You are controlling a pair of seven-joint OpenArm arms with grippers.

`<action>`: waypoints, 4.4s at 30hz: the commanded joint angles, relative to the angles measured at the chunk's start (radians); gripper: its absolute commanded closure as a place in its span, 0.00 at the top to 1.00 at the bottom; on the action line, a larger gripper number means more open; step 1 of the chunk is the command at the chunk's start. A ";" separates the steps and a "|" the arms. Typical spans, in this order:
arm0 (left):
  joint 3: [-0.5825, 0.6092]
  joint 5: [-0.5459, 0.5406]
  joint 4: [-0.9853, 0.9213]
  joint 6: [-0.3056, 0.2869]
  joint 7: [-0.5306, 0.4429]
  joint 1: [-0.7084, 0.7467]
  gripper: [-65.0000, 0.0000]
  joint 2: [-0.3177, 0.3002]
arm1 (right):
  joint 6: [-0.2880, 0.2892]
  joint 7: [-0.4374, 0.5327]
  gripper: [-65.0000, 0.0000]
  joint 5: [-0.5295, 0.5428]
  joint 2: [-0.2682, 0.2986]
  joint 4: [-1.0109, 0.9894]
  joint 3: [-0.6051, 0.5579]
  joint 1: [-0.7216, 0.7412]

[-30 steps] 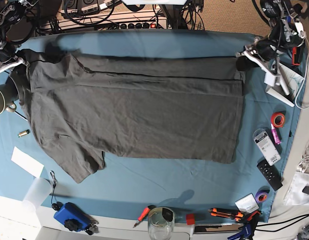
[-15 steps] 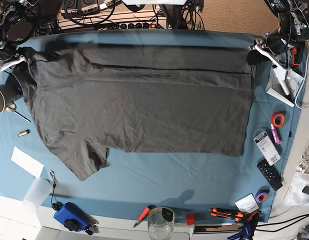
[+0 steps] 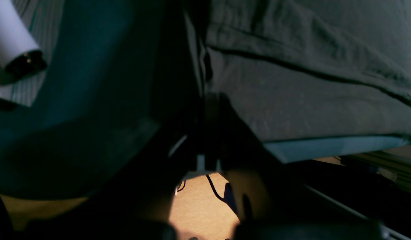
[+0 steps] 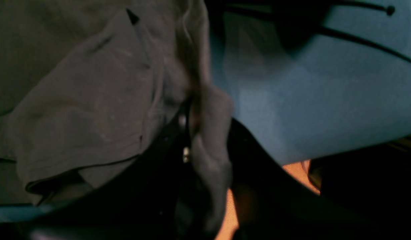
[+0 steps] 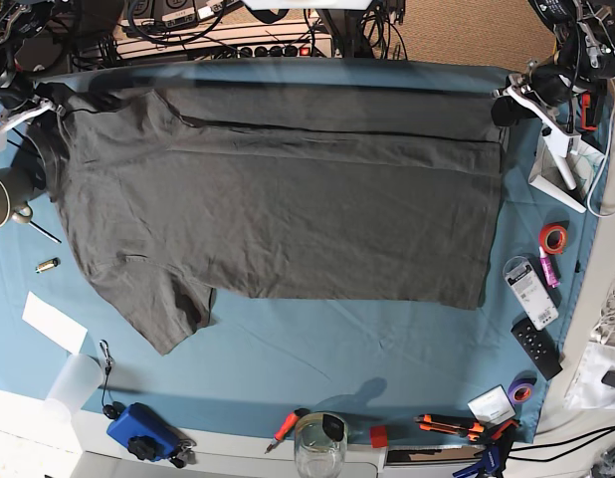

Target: Fold the T-shirt properly

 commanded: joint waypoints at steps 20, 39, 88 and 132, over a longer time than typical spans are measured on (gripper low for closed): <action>-0.008 0.009 0.249 -0.043 -0.184 -0.009 0.34 -0.015 | 0.035 0.013 0.27 0.134 0.031 0.018 0.010 0.125; 0.274 0.426 0.129 0.037 -0.289 -0.190 0.34 -0.015 | -0.095 0.274 0.27 -0.414 0.034 -0.212 -0.396 0.613; 0.334 0.526 0.129 0.112 -0.289 -0.219 0.34 -0.015 | -0.147 0.556 0.00 -0.572 0.128 -1.143 -0.933 1.027; 0.334 0.526 0.129 0.113 -0.299 -0.219 0.34 -0.015 | -0.110 0.045 0.00 -0.095 0.180 -0.349 -0.679 0.583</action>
